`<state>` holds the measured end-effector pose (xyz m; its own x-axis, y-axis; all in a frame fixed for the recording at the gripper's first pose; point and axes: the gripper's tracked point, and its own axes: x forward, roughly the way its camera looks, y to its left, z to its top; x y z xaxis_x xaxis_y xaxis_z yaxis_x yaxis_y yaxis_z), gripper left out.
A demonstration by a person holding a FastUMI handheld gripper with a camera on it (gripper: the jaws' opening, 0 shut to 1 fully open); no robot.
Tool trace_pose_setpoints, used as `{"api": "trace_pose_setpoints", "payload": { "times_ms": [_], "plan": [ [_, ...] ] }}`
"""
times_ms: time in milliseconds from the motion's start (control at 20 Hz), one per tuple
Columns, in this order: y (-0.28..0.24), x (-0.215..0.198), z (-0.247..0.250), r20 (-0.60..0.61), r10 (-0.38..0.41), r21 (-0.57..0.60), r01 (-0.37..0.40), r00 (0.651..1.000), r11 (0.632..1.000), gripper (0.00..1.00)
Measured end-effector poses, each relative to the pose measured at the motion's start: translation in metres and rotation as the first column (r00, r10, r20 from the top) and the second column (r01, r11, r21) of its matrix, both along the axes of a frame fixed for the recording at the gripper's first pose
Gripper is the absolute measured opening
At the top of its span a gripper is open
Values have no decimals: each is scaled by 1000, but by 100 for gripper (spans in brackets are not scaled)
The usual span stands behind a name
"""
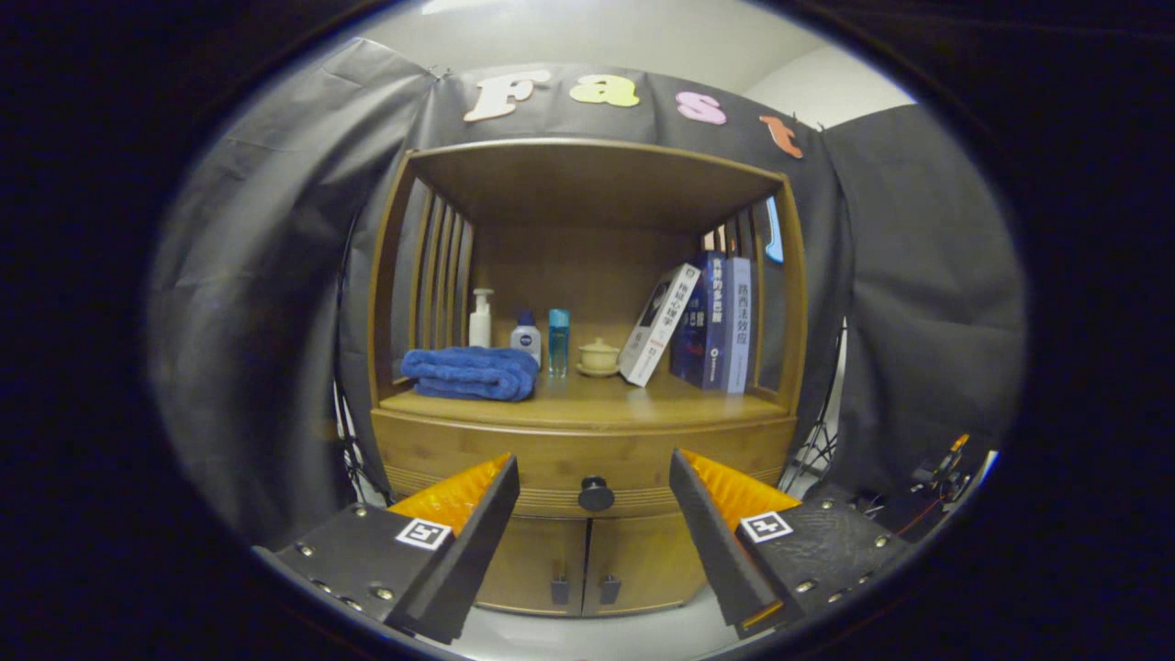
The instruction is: Pull open the drawer, take out the items inside it, and place them on the countertop above the cabinet.
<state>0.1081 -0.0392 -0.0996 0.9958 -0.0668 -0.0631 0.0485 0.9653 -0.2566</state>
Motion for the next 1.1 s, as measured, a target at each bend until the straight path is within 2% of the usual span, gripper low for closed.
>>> {"api": "trace_pose_setpoints", "payload": {
  "times_ms": [250, 300, 350, 450, 550, 600, 700, 900, 1100],
  "plan": [
    [-14, 53, -41, -55, -2, 0, 2, 998, 1000, 99],
    [-15, 62, -52, -69, 2, 16, -1, 998, 1000, 96],
    [-21, 72, -61, -75, -16, 31, 18, 997, 999, 90],
    [-19, 88, -76, -84, -4, 49, 8, 996, 999, 78],
    [-20, 102, -89, -108, 3, 44, 1, 994, 999, 78],
    [-26, 108, -95, -110, -11, 40, 16, 994, 999, 75],
    [-30, 114, -99, -124, -17, 63, 25, 992, 998, 68],
    [-34, 122, -102, -118, -6, 78, 15, 993, 997, 68],
    [-34, 122, -102, -107, -23, 87, 32, 994, 996, 57]
  ]
}}
